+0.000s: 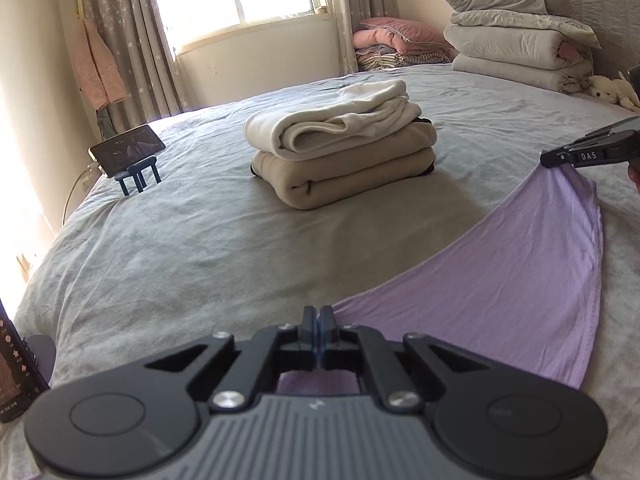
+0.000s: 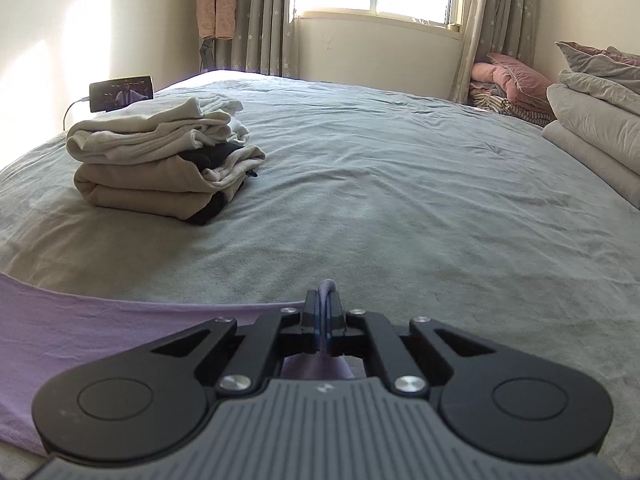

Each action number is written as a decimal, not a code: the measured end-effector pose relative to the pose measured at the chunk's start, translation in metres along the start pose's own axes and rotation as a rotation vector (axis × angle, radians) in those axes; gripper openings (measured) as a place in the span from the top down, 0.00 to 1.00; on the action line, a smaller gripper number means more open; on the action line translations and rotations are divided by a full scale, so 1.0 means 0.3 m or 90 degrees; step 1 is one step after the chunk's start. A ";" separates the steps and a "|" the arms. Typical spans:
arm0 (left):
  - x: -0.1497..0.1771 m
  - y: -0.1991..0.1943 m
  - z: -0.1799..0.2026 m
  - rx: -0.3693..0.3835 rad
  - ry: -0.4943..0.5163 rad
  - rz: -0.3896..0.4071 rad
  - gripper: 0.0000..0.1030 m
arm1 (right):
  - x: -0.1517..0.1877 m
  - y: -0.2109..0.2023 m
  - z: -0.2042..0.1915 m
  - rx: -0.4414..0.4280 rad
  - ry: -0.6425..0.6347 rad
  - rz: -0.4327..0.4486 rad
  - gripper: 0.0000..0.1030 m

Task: Fold clothes

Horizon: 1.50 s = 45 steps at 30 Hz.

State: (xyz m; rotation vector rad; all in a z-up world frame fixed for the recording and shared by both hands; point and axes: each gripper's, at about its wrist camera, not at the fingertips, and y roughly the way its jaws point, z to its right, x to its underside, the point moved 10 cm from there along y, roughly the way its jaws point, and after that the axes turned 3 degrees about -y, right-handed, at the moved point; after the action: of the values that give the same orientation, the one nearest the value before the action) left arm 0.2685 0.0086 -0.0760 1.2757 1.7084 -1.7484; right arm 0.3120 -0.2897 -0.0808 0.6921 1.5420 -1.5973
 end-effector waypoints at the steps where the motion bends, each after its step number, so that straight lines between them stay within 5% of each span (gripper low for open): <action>1: -0.004 0.013 0.000 -0.003 0.002 -0.001 0.99 | -0.006 0.012 0.007 0.005 -0.002 -0.002 0.97; 10: 0.027 0.082 -0.006 -0.007 -0.008 -0.013 0.94 | 0.011 0.093 0.007 0.012 -0.002 -0.027 0.95; 14: 0.012 0.042 -0.022 0.001 -0.030 -0.004 0.67 | -0.002 0.051 0.033 -0.011 0.064 -0.034 0.84; 15: 0.008 0.026 -0.021 0.003 -0.032 0.001 0.65 | -0.004 0.038 0.041 -0.013 0.075 -0.035 0.83; 17: 0.004 -0.005 -0.013 0.008 -0.033 0.007 0.64 | -0.006 0.006 0.059 -0.016 0.097 -0.035 0.60; 25: 0.033 -0.126 0.079 0.048 -0.030 0.005 0.60 | 0.062 -0.082 0.066 -0.051 0.167 -0.070 0.58; 27: 0.051 -0.147 0.101 0.058 -0.037 -0.001 0.59 | 0.095 -0.082 0.043 -0.054 0.157 -0.086 0.61; 29: 0.068 -0.167 0.119 0.065 -0.041 -0.004 0.59 | 0.122 -0.079 0.021 -0.044 0.130 -0.093 0.91; 30: 0.076 -0.177 0.126 0.068 -0.042 -0.005 0.58 | 0.128 -0.081 0.009 -0.039 0.110 -0.096 0.97; 36: 0.111 -0.259 0.080 0.059 -0.062 -0.003 0.58 | 0.129 -0.091 0.034 0.023 0.074 -0.110 0.99; 43: 0.174 -0.329 -0.152 -0.017 -0.106 -0.020 0.55 | 0.099 -0.180 -0.011 -0.009 0.096 -0.070 0.66; 45: 0.197 -0.343 -0.226 -0.045 -0.116 -0.026 0.54 | 0.081 -0.194 -0.051 -0.028 0.088 -0.058 0.64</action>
State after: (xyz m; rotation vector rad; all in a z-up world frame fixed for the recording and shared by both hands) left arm 0.1793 0.1095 -0.0528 1.0246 1.6864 -1.7528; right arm 0.2484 -0.2820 -0.0704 0.7294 1.7256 -1.6049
